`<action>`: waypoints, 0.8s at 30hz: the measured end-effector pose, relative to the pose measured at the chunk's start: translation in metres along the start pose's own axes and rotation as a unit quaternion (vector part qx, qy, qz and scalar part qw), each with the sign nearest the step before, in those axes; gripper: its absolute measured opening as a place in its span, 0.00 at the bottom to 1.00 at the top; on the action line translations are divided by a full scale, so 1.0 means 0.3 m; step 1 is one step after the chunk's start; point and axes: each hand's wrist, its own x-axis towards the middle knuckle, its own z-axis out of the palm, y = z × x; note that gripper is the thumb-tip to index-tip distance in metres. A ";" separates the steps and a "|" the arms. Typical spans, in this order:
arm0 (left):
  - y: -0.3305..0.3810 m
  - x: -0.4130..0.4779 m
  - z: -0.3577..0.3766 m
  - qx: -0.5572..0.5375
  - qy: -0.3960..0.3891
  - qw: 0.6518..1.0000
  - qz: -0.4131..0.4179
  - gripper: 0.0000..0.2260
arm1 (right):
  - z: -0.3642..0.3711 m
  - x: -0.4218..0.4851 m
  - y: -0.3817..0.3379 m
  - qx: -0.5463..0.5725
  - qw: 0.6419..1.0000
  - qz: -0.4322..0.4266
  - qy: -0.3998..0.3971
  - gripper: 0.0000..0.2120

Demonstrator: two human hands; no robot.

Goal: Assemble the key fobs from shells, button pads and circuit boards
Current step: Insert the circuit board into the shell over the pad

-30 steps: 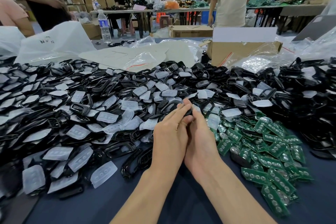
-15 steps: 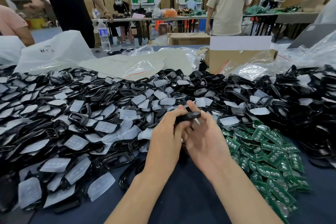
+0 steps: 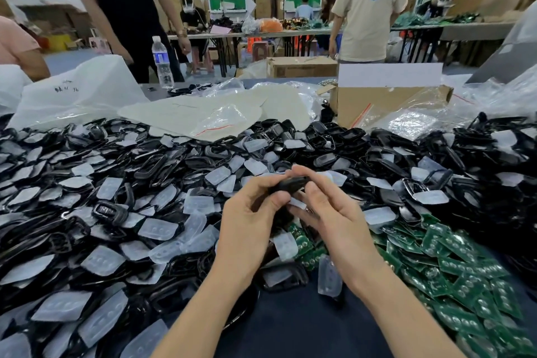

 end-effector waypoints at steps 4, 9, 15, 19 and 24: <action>-0.002 0.000 0.001 -0.011 -0.005 1.000 0.003 0.15 | 0.001 -0.002 -0.001 -0.024 1.000 -0.017 0.002 0.14; -0.006 0.004 -0.003 -0.011 -0.015 1.000 0.000 0.12 | 0.002 -0.004 -0.007 -0.053 0.998 -0.023 0.012 0.15; -0.009 0.018 -0.020 -0.083 -0.048 0.989 -0.113 0.13 | -0.012 0.003 -0.005 -0.067 0.997 -0.017 0.026 0.15; -0.011 0.022 -0.017 -0.137 -0.042 0.978 -0.154 0.14 | -0.013 0.006 0.004 -0.069 0.997 -0.008 0.020 0.13; 0.003 0.001 0.005 -0.115 -0.035 0.988 -0.095 0.11 | -0.015 0.011 0.023 -0.056 0.997 -0.003 0.047 0.10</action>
